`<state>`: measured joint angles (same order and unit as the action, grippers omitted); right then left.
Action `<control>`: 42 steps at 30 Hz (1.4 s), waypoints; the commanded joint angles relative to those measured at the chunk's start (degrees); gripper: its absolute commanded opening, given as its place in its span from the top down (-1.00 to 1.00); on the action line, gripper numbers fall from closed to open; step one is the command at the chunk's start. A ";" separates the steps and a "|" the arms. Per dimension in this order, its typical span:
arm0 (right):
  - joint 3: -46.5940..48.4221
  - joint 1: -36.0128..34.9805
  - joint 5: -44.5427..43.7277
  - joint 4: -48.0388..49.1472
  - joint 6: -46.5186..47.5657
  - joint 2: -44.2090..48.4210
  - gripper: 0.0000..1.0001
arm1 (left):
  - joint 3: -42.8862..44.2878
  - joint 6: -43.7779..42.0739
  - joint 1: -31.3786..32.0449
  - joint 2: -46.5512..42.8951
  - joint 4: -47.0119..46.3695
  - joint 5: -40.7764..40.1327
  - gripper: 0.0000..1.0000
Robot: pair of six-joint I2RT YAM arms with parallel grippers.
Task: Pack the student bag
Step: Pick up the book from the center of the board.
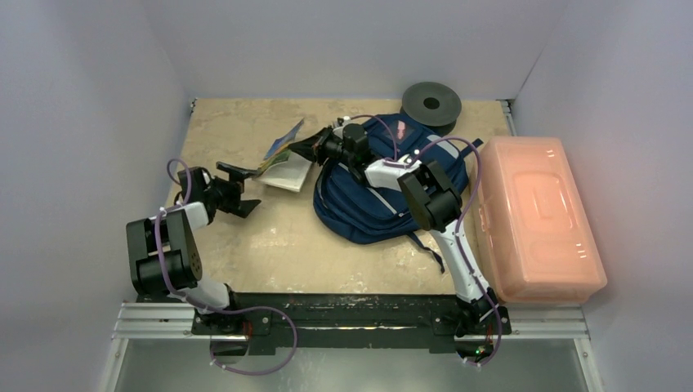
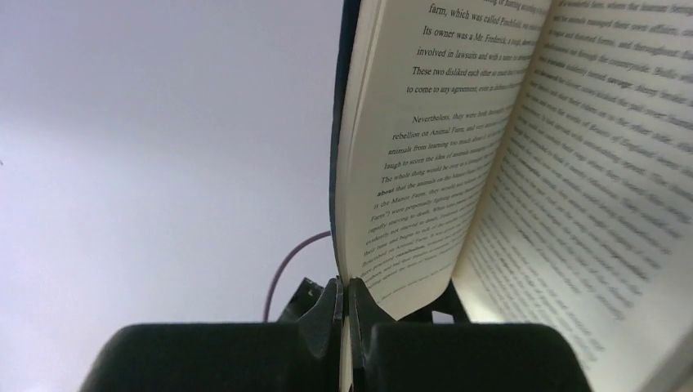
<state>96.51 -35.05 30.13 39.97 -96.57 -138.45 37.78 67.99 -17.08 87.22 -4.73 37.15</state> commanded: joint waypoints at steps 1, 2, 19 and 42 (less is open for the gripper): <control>-1.16 0.41 0.20 7.74 -5.09 4.89 1.00 | -3.75 16.06 1.60 1.87 -32.50 1.00 -1.00; -1.63 0.40 0.04 7.96 -5.18 5.05 1.00 | -4.59 18.04 2.06 2.56 -36.49 -0.08 -1.00; -5.16 0.93 -0.32 8.59 -4.72 6.35 1.00 | -17.47 37.47 4.85 13.83 -74.56 -12.13 -1.00; -9.32 1.27 1.05 8.48 -1.65 9.20 1.00 | -2.41 23.33 6.28 11.54 -44.11 -5.64 -0.54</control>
<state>88.25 -34.26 31.00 44.71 -98.37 -133.64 33.45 93.27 -11.49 97.56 -49.78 30.17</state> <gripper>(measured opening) 0.011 0.844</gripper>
